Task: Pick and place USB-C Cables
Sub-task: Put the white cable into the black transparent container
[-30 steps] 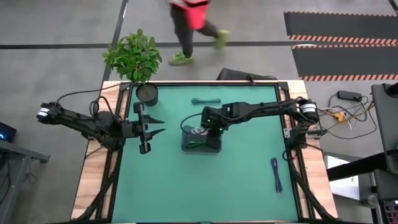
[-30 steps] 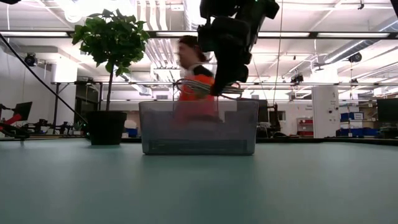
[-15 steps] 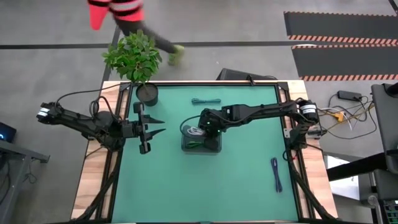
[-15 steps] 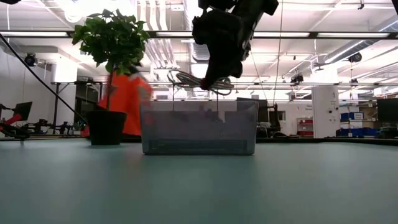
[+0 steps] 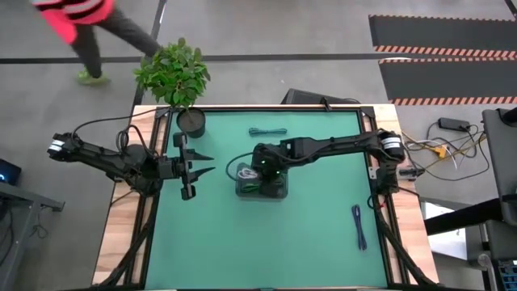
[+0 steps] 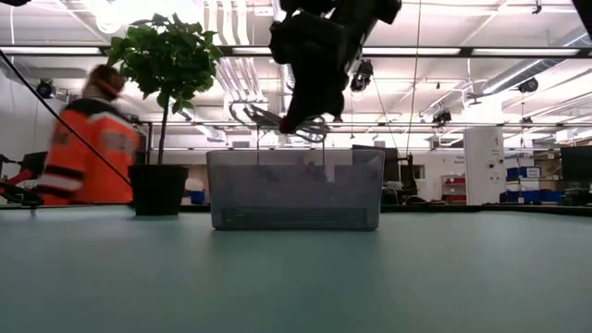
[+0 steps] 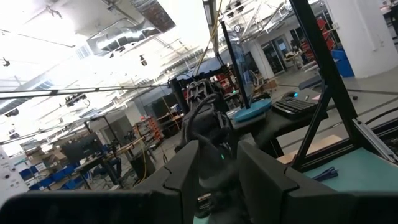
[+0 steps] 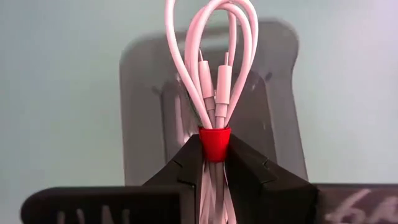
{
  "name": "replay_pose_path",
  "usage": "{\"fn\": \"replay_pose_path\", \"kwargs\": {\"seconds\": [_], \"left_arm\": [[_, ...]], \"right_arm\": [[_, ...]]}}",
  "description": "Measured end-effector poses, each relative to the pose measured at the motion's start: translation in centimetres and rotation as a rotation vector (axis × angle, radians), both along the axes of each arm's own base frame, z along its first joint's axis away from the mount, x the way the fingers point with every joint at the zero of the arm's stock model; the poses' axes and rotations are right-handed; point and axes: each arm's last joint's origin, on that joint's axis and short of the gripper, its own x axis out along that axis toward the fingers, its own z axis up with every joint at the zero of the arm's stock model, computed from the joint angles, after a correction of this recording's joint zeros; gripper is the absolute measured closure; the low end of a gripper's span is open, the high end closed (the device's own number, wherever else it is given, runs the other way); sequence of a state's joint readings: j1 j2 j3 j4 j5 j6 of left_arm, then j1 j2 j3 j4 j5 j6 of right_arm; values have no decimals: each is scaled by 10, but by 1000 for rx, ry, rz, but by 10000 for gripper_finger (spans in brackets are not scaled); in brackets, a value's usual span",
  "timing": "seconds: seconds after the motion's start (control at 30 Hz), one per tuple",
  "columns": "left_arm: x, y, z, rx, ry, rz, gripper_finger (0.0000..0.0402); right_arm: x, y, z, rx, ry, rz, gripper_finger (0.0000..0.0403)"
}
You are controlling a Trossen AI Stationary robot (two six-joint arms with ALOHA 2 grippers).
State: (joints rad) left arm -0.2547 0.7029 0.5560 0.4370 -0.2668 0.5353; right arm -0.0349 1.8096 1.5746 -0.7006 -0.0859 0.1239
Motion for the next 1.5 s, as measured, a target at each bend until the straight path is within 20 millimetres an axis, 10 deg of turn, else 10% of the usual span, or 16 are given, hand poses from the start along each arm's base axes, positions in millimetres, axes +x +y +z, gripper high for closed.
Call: {"fn": "replay_pose_path", "kwargs": {"seconds": [1.5], "left_arm": [[0, 0, -1, -2, 8, -1, 308]], "right_arm": [[14, -5, -20, -116, 260, 5, 359]]}}
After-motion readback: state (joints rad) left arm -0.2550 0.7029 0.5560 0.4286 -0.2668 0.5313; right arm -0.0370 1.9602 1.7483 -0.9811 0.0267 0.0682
